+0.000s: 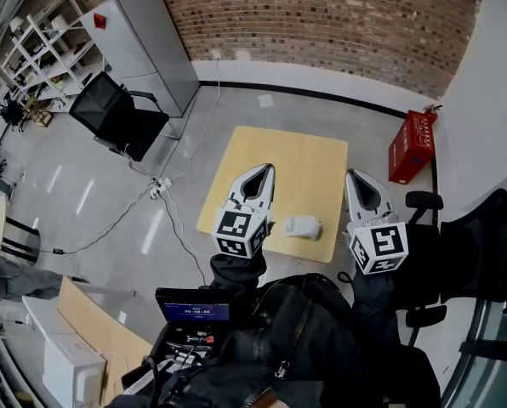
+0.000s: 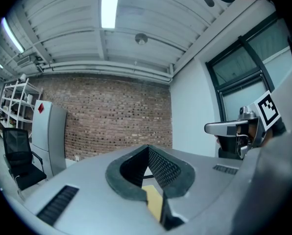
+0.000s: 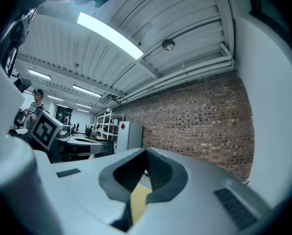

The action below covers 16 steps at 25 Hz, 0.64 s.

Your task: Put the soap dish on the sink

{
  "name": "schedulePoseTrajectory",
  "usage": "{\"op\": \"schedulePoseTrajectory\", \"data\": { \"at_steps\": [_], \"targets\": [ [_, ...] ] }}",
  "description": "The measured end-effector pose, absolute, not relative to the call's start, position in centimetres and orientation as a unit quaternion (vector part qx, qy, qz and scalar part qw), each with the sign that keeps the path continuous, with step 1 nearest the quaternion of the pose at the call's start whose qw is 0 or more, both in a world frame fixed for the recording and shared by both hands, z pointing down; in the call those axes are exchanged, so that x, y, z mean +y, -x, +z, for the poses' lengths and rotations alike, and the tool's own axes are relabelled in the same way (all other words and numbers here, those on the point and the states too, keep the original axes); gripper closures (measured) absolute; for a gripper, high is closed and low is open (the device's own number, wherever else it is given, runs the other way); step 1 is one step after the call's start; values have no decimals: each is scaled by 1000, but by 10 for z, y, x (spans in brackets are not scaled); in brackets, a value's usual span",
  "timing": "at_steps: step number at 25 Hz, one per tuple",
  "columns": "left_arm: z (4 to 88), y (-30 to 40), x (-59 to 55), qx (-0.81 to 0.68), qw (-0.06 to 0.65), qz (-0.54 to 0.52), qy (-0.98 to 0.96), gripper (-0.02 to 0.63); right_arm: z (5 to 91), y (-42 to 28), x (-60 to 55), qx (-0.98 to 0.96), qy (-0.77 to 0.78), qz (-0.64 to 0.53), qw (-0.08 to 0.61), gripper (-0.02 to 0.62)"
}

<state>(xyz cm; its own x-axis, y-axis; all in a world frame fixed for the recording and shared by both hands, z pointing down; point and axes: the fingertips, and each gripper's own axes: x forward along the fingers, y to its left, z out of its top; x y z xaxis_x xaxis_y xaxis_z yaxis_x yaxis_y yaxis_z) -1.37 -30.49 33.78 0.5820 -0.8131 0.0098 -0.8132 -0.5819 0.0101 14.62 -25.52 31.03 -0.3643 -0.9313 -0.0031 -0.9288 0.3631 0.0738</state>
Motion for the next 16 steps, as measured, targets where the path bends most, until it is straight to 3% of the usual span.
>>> {"op": "schedulePoseTrajectory", "data": {
  "at_steps": [16],
  "targets": [
    [345,11,-309,-453,12,13,-891,603,318,-146,-258,-828,-560,-23,23,589]
  ]
}}
